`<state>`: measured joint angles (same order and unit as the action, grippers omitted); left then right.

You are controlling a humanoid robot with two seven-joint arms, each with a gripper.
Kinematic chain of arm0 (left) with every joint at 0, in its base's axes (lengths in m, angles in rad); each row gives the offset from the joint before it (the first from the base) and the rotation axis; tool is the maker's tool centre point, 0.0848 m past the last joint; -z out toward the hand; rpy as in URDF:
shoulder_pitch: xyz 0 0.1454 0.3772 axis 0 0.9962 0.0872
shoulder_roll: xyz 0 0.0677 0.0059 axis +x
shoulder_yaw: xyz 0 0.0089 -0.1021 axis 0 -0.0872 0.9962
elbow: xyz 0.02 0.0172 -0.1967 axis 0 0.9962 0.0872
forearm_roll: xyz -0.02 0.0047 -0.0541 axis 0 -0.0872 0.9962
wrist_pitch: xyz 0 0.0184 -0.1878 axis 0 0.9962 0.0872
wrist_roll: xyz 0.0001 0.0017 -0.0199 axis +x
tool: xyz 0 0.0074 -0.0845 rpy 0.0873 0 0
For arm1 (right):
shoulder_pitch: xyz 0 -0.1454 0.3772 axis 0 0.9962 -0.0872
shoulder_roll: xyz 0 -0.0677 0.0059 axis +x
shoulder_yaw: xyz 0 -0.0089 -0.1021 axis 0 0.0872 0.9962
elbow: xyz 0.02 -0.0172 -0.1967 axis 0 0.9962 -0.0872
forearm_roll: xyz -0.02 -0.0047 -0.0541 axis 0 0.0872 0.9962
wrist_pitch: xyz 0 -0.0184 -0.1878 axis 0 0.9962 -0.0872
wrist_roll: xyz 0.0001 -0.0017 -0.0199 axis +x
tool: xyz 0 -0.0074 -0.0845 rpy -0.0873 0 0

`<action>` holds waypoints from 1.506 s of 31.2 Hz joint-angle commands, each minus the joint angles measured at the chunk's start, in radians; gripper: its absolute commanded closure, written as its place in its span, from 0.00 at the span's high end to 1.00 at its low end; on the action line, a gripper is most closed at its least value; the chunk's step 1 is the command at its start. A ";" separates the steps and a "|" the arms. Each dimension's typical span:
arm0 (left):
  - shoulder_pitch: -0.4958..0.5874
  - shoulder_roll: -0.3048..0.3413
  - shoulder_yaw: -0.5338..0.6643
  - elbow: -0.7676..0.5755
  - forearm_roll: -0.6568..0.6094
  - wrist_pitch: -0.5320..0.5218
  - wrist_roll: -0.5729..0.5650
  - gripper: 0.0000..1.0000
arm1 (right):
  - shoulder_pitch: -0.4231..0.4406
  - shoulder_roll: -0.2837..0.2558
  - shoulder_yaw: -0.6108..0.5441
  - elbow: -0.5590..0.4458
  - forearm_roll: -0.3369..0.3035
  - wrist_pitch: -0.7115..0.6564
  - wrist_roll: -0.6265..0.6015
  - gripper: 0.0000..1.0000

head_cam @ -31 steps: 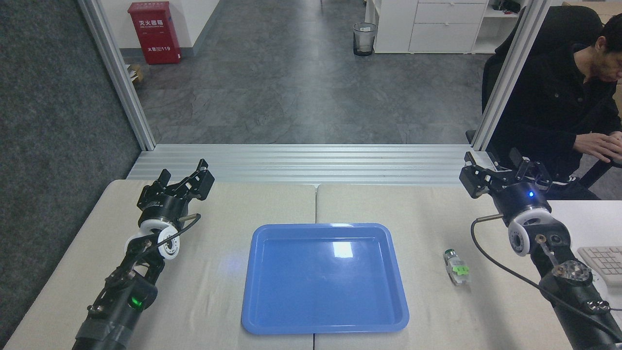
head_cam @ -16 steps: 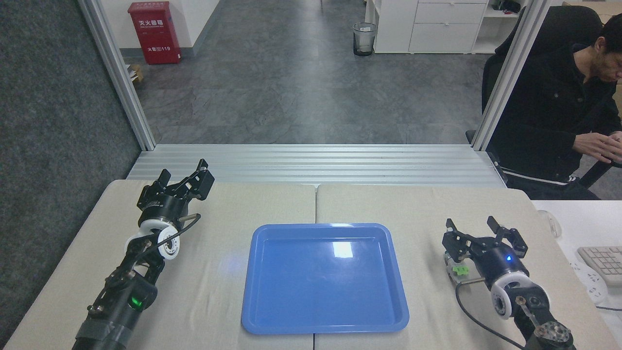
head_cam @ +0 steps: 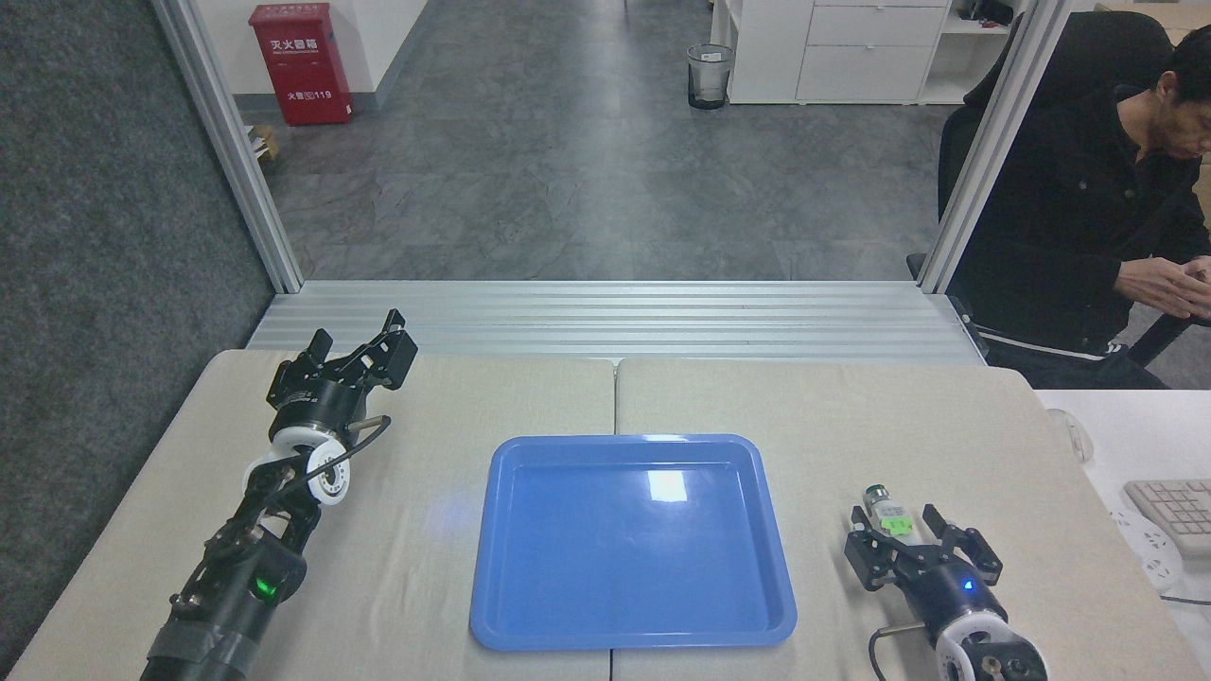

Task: Pick up switch part and place in tray
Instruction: 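Lift the switch part and carry it over the blue tray, then open the right gripper to release the part into the tray, then raise it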

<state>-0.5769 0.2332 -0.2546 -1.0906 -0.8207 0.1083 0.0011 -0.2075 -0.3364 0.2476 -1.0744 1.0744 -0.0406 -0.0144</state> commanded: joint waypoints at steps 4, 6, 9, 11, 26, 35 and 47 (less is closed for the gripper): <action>0.000 0.000 0.000 0.000 0.000 0.001 0.000 1.00 | 0.030 0.043 -0.005 0.025 -0.005 -0.002 -0.001 0.13; 0.000 0.000 0.000 0.000 0.000 0.001 0.000 1.00 | 0.026 0.042 -0.010 0.025 -0.013 -0.001 0.001 0.04; 0.000 0.000 0.000 0.000 0.000 0.001 0.000 1.00 | 0.019 0.040 -0.013 0.015 -0.016 0.005 0.001 0.00; 0.000 0.000 0.000 0.000 0.000 0.001 0.000 1.00 | 0.005 0.042 -0.020 -0.005 -0.017 0.011 -0.001 0.00; 0.000 0.000 0.000 0.000 0.000 0.001 0.000 1.00 | -0.006 0.243 0.183 -0.501 0.136 0.123 0.128 0.00; 0.000 0.000 0.000 0.000 0.000 0.001 0.000 1.00 | 0.036 0.301 0.429 -0.440 0.206 0.393 0.186 0.00; 0.000 0.000 0.000 0.000 0.000 0.001 0.000 1.00 | 0.056 0.316 0.426 -0.245 0.199 0.396 0.185 0.01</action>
<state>-0.5770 0.2332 -0.2546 -1.0907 -0.8207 0.1083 0.0010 -0.1611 -0.0998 0.5283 -1.3982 1.2583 0.3499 0.1688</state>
